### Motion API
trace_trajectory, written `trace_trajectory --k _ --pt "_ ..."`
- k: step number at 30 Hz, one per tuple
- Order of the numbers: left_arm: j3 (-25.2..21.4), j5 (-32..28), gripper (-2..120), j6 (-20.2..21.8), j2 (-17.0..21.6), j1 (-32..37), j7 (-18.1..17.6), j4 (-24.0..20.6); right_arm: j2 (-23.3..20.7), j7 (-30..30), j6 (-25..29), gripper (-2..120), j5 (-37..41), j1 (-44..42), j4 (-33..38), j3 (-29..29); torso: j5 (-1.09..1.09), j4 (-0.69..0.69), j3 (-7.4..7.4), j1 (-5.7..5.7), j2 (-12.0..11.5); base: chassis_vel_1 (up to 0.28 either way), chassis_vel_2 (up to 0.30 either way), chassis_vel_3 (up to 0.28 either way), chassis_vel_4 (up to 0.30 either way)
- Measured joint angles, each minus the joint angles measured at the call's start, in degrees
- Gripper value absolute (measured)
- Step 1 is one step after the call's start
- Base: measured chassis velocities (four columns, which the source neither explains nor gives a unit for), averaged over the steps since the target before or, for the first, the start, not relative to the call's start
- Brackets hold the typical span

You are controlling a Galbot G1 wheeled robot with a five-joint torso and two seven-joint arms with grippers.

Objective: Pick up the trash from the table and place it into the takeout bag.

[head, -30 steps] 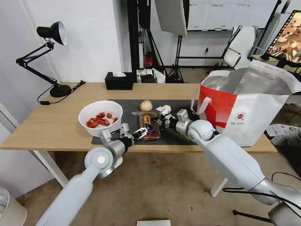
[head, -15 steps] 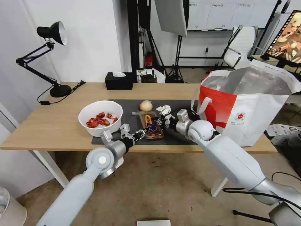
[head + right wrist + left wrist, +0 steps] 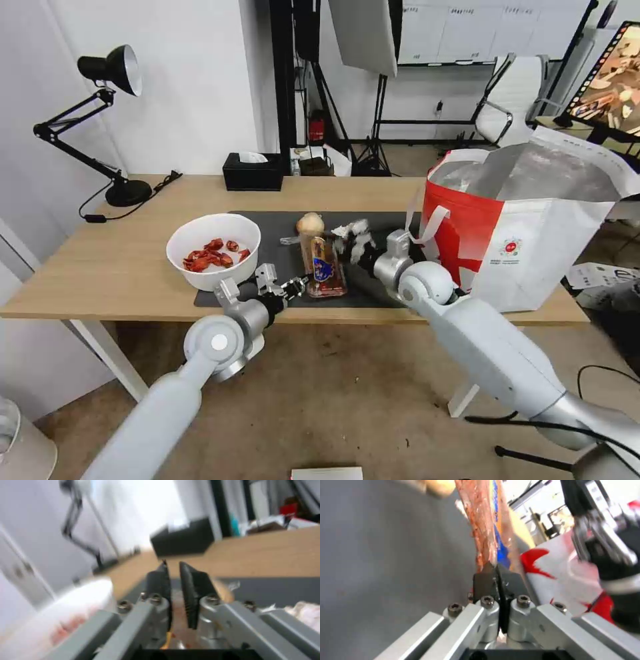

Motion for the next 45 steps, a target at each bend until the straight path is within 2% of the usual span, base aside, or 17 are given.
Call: trace_trajectory --k 2,6,10,11,12,14,18,20,21,22,23,26,30,32,33,35,45 --pt "-0.7 0.1 0 -1.3 1.0 -0.8 0.1 -1.5 -2.4 1.1 2.3 25 0.0 -5.8 6.2 3.4 0.00 -0.01 0.00 0.00 0.0 0.000 0.000 0.000 0.000" --pt "-1.1 0.4 0 -2.5 2.3 -2.5 0.1 -2.4 -5.0 1.8 2.9 35 -2.2 -11.9 11.8 6.6 0.02 -0.02 0.00 0.01 0.0 0.000 0.000 0.000 0.000" --pt "-0.9 0.3 0 -4.0 5.3 -8.9 0.7 -2.6 -8.3 2.8 2.9 50 -9.5 -22.2 19.3 11.2 0.01 -0.02 0.00 -0.01 0.0 0.000 0.000 0.000 0.000" --pt "0.4 -0.4 0 -4.4 6.6 -14.4 1.0 -1.9 -9.2 3.9 2.8 58 -16.8 -28.4 22.5 13.6 0.02 0.00 -0.01 -0.01 0.0 0.000 0.000 0.000 0.000" --pt "0.4 -0.4 0 -4.4 6.6 -14.4 1.0 -1.9 -9.2 3.9 2.8 58 -16.8 -28.4 22.5 13.6 0.02 0.00 -0.01 -0.01 0.0 0.000 0.000 0.000 0.000" --pt "3.8 -0.7 0 -5.0 7.0 -22.2 1.1 -0.4 -9.3 5.0 2.7 67 -23.6 -34.0 24.8 16.1 0.00 -0.01 0.00 -0.01 0.0 0.000 0.000 0.000 0.000" --pt "8.9 1.2 0 -5.5 6.2 -30.0 2.3 2.2 -8.7 5.8 2.6 78 -26.6 -37.7 26.1 17.6 0.03 -0.01 0.00 -0.01 0.0 0.000 0.000 0.000 0.000" --pt "19.3 6.5 0 -6.6 1.3 -43.0 4.9 9.5 -7.4 6.1 2.4 90 -29.6 -41.9 27.7 19.6 0.03 -0.01 0.00 0.00 0.0 0.000 0.000 0.000 0.000" --pt "19.3 6.5 0 -6.6 1.3 -43.0 4.9 9.5 -7.4 6.1 2.4 90 -29.6 -41.9 27.7 19.6 0.03 -0.01 0.00 0.00 0.0 0.000 0.000 0.000 0.000" --pt "23.9 9.5 0 -7.9 -1.6 -47.6 5.9 12.9 -7.0 6.1 2.4 97 -30.4 -42.7 27.9 20.1 0.01 -0.03 0.01 0.00 0.0 0.000 0.000 0.000 0.000" --pt "23.9 9.5 0 -7.9 -1.6 -47.6 5.9 12.9 -7.0 6.1 2.4 97 -30.4 -42.7 27.9 20.1 0.01 -0.03 0.01 0.00 0.0 0.000 0.000 0.000 0.000" --pt "32.4 20.6 0 -9.8 -7.4 -55.0 10.7 19.7 -5.9 6.1 2.4 100 -32.1 -43.6 28.1 21.0 0.04 -0.04 0.01 0.01 0.0 0.000 0.000 0.000 0.000" --pt "36.2 27.3 0 -10.4 -11.0 -57.9 13.9 23.8 -5.4 6.0 2.3 100 -32.5 -44.3 28.4 21.6 0.03 -0.02 0.01 0.01 0.0 0.000 0.000 0.000 0.000" --pt "40.6 36.6 0 -12.2 -14.9 -61.1 20.1 29.8 -5.0 5.9 2.4 100 -33.1 -45.3 28.9 22.6 0.04 -0.04 0.01 0.01 0.0 0.000 0.000 0.000 0.000" --pt "40.6 36.6 0 -12.2 -14.9 -61.1 20.1 29.8 -5.0 5.9 2.4 100 -33.1 -45.3 28.9 22.6 0.04 -0.04 0.01 0.01 0.0 0.000 0.000 0.000 0.000" --pt "43.4 42.3 0 -14.0 -17.0 -63.3 24.6 33.6 -5.0 5.8 2.4 100 -33.5 -45.9 29.2 23.7 0.03 -0.02 0.01 0.01 0.0 0.000 0.000 0.000 0.000" --pt "46.9 48.1 0 -15.9 -20.1 -65.5 33.2 38.3 -4.8 5.6 2.5 100 -33.5 -49.6 31.2 28.2 0.02 -0.02 0.01 0.01 0.0 0.000 0.000 0.000 0.000"
